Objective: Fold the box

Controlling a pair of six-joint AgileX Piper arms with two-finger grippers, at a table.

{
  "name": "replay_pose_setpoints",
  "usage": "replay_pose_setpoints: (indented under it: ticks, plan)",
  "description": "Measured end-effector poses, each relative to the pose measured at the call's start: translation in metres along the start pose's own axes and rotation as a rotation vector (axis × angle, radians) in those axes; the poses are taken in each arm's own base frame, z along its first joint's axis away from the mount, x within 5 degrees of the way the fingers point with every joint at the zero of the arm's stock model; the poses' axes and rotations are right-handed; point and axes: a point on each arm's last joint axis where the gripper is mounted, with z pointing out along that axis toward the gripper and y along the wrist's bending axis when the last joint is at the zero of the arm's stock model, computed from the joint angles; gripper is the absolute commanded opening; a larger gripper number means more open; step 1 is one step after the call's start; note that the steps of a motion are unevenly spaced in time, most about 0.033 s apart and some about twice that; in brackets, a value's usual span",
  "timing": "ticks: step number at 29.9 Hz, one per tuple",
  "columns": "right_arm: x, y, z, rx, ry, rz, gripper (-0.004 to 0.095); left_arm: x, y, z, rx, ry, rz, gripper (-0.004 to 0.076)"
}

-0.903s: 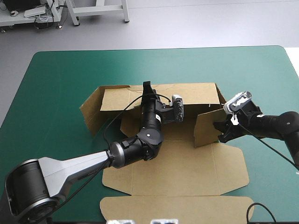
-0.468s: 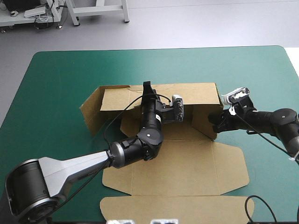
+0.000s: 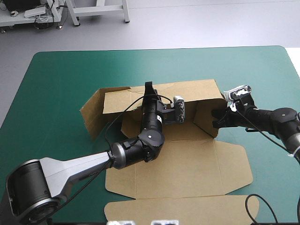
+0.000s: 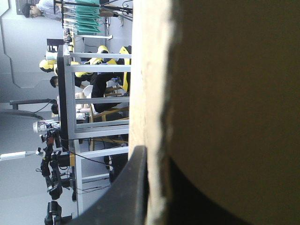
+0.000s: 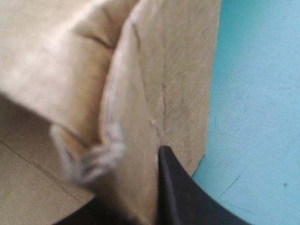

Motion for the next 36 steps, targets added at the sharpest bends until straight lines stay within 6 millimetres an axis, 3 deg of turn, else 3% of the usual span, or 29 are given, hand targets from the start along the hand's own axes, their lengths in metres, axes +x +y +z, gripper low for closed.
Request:
replay_pose_setpoints:
  ticks: [4,7,10,16,18,28,36]
  plan:
    - [0.0,0.0,0.0,-0.001,0.002,-0.001,-0.0001,0.0,0.0,0.0,-0.008,-0.001,0.008,-0.0001]
    - [0.001,0.0,0.0,-0.002,0.008,-0.007,-0.0001,0.0,0.0,0.001,-0.015,-0.003,0.02,0.0053]
    - [0.001,0.0,0.0,0.0,0.016,-0.018,-0.0001,0.0,0.0,0.001,-0.021,-0.005,0.027,0.016]
    - [0.002,-0.001,0.0,0.005,0.026,-0.025,-0.0001,-0.002,-0.002,0.002,-0.029,-0.023,0.055,0.0457]
    - [0.002,-0.001,0.0,0.005,0.026,-0.023,-0.0001,-0.005,-0.003,0.003,-0.042,-0.044,0.081,0.0498]
    - [0.002,-0.001,0.0,0.004,0.029,-0.022,-0.0001,-0.009,-0.002,0.001,-0.092,-0.075,0.093,0.0478]
    - [0.002,-0.001,0.0,0.004,0.03,-0.019,-0.0001,-0.033,-0.015,-0.026,-0.087,-0.153,0.066,0.046]
